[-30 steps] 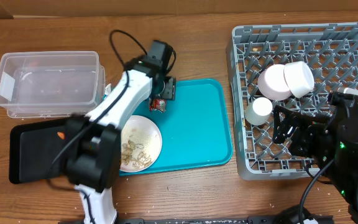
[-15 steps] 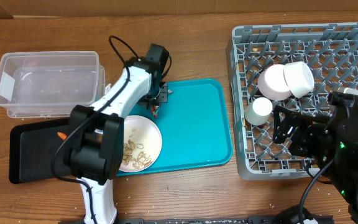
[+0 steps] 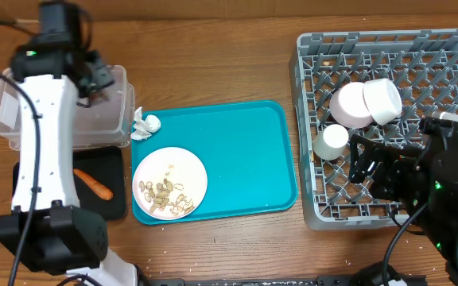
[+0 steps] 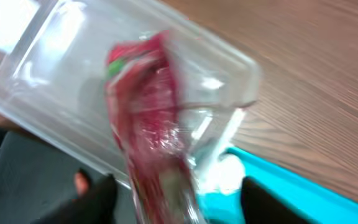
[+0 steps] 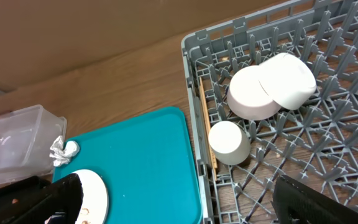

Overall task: Sort waste into correct bins and load items into the dishwasher
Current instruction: 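Carry the red wrapper into the clear plastic bin and release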

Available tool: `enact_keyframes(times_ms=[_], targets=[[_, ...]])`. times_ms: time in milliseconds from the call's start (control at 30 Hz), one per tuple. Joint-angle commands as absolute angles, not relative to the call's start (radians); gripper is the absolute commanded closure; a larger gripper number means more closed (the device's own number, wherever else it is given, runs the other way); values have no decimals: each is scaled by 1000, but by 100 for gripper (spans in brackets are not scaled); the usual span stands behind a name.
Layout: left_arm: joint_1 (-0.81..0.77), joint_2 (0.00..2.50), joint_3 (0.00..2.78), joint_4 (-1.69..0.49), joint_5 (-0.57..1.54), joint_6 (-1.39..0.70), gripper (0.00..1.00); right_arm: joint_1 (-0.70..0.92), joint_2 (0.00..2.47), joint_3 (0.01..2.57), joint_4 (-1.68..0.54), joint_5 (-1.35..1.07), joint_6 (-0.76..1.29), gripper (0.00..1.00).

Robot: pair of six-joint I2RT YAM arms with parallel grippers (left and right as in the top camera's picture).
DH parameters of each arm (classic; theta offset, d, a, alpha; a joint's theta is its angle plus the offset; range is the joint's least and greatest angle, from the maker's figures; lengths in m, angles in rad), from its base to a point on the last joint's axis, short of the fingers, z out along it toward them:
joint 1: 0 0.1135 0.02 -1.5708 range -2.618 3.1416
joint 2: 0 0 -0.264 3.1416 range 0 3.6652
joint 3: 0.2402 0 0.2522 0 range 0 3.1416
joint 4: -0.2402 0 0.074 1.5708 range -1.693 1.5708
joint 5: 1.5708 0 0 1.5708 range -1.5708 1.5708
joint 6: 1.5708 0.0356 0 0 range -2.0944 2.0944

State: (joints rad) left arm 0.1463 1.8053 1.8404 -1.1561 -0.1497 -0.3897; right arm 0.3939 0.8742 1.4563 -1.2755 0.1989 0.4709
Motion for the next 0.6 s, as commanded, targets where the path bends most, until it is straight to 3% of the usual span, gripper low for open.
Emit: enact_keyframes(times_ms=[0,267,400,567], targets=[[170,1842,1830,-1157,-85,-356,29,391,871,1454,-1271,209,472,0],[16,1811,1847,-1198,-51,-239,23,391,871,1454,-1271,209,472,0],[-132,1840,1785,-1202,-186,-239,30,391,871,1454,-1271,209,472,0],[-247,1894,1617,-1087,-347,-262,25,391,871,1454,-1271,209,472,0]])
